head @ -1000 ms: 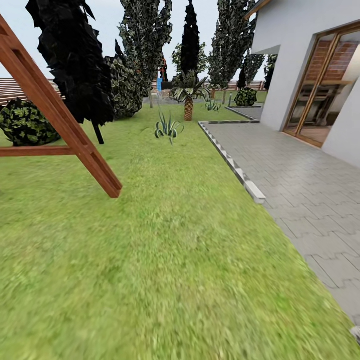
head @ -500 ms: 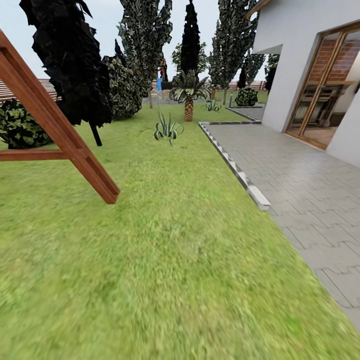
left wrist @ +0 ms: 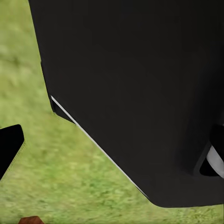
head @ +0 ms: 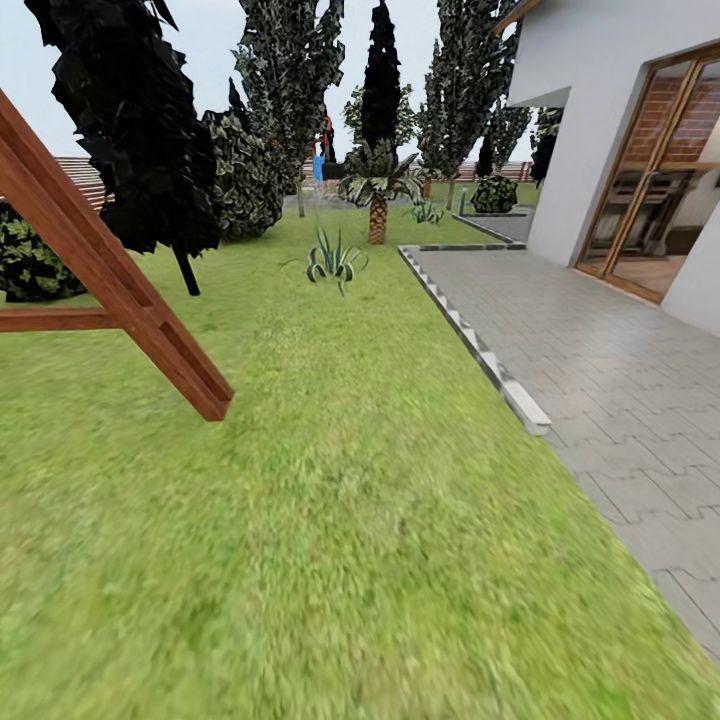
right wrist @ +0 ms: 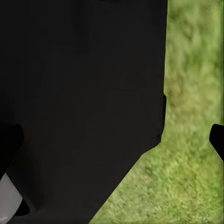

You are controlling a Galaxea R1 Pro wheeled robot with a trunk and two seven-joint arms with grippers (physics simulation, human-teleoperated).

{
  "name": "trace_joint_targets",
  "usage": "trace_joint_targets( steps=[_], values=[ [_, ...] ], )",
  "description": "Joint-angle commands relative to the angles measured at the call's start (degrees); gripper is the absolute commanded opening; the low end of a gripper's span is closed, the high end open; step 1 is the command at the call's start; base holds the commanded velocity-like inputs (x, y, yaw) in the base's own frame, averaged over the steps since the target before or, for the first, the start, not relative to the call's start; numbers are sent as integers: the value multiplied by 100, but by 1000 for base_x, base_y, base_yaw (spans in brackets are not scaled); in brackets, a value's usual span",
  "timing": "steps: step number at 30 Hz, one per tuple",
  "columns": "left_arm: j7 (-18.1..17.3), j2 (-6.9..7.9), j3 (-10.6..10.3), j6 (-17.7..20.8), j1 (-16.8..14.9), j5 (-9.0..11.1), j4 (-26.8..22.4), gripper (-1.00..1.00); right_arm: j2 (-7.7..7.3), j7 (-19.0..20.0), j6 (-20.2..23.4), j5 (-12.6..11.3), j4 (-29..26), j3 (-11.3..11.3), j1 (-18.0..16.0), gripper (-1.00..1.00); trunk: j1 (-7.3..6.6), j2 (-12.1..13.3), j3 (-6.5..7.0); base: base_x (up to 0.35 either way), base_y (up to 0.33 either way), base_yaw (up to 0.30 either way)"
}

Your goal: Take the three Easter eggs out of the wicker basket on the lawn in the garden, then place them on the lawn next to a single tree (choose any tree) so that all three eggs are next to the same tree and none are left in the basket.

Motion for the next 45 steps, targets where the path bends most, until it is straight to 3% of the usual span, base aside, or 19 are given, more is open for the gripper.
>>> trace_joint_targets(
  steps=[1, 23, 28, 34, 45],
  values=[
    [-17, 2, -3, 4, -1, -10, -3, 100, -2, 29, -24, -49, 20, 0, -8, 100, 4, -2, -3, 341, 0, 0],
    [-17, 2, -3, 4, -1, -10, -1, 100, 5, 40, -23, -36, 20, 7, -8, 100, 4, -2, -3, 303, 0, 0],
    [-28, 109, 1, -13, -1, -13, -10, 100, -87, 52, -60, -27, -85, 10, -9, 100, 3, -2, -3, 0, 0, 0],
    [-43, 92, 14, -7, -1, -5, -10, 100, 107, -15, -47, -11, -230, 11, -8, 100, 3, -2, -3, 175, 126, 0],
    [-61, 98, 15, 18, -1, 4, -87, 100, 79, -21, -46, -111, -209, 42, -8, 100, 3, -2, -3, 334, 30, 0]
  ],
)
